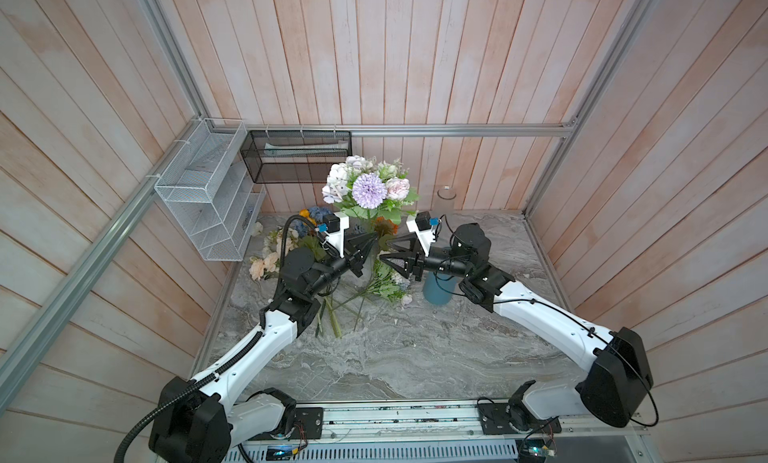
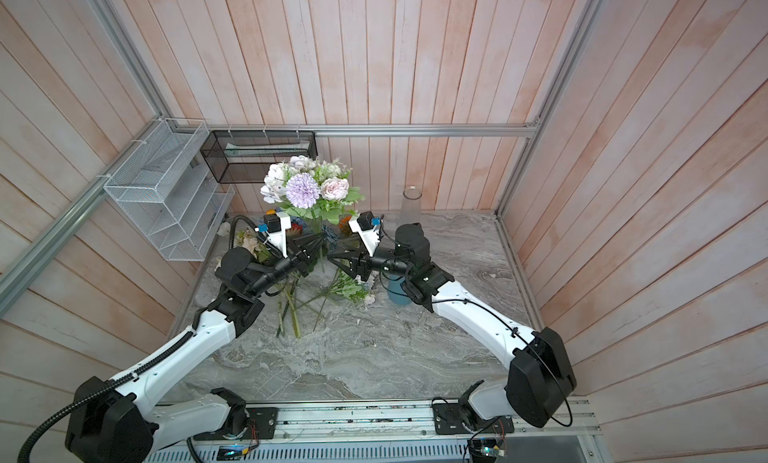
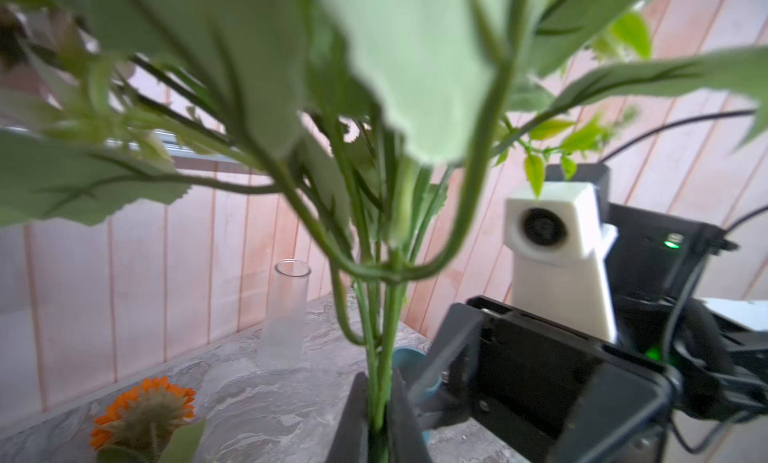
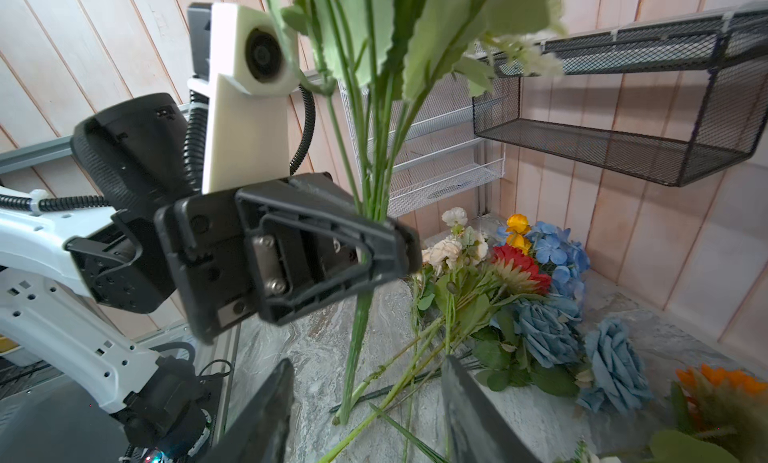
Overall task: Arrange the flowers into the vase
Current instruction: 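Lift the flower bunch upright with the left gripper toward the right gripper, then grasp the flower stems with the right gripper below the left gripper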
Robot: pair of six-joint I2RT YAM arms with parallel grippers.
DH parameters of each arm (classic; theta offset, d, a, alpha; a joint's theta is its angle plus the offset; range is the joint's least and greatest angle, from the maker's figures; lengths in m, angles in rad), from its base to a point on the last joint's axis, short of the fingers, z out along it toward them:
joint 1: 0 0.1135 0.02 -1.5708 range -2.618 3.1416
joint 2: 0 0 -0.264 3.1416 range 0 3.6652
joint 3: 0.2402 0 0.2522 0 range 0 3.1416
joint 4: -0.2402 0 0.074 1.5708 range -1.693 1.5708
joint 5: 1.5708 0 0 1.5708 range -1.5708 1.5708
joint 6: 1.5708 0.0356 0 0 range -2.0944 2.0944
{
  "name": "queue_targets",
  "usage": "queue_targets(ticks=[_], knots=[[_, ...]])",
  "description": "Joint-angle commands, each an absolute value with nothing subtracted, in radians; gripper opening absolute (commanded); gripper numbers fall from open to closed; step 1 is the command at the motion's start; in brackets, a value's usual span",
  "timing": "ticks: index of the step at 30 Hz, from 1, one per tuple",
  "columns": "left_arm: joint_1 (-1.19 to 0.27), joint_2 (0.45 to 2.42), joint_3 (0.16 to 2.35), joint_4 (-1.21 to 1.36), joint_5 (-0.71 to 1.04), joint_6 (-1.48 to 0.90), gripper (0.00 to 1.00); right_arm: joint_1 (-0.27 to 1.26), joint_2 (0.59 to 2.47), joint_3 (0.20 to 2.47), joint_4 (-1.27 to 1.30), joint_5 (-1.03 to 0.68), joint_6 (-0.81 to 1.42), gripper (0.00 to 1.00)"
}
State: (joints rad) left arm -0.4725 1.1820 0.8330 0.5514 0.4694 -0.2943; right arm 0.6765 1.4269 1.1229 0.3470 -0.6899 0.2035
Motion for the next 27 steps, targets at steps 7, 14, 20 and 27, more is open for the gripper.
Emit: queue_targets(ticks=[7, 14, 20, 27], knots=[[-0.502, 1.179, 0.850, 0.617, 0.502, -0.257, 0.00, 0.683, 1.502, 1.192, 0.382, -0.782, 0.269, 0.44], [-0.505, 1.183, 0.832, 0.650, 0.501, -0.264, 0.00, 0.695, 1.521, 1.184, 0.418, -0.817, 0.310, 0.40], [-0.505, 1.167, 0.815, 0.669, 0.453, -0.252, 0.00, 0.701, 1.507, 1.163, 0.398, -0.814, 0.279, 0.36], [-0.504, 1.168, 0.821, 0.670, 0.470, -0.268, 0.00, 0.701, 1.505, 1.156, 0.387, -0.801, 0.262, 0.29]])
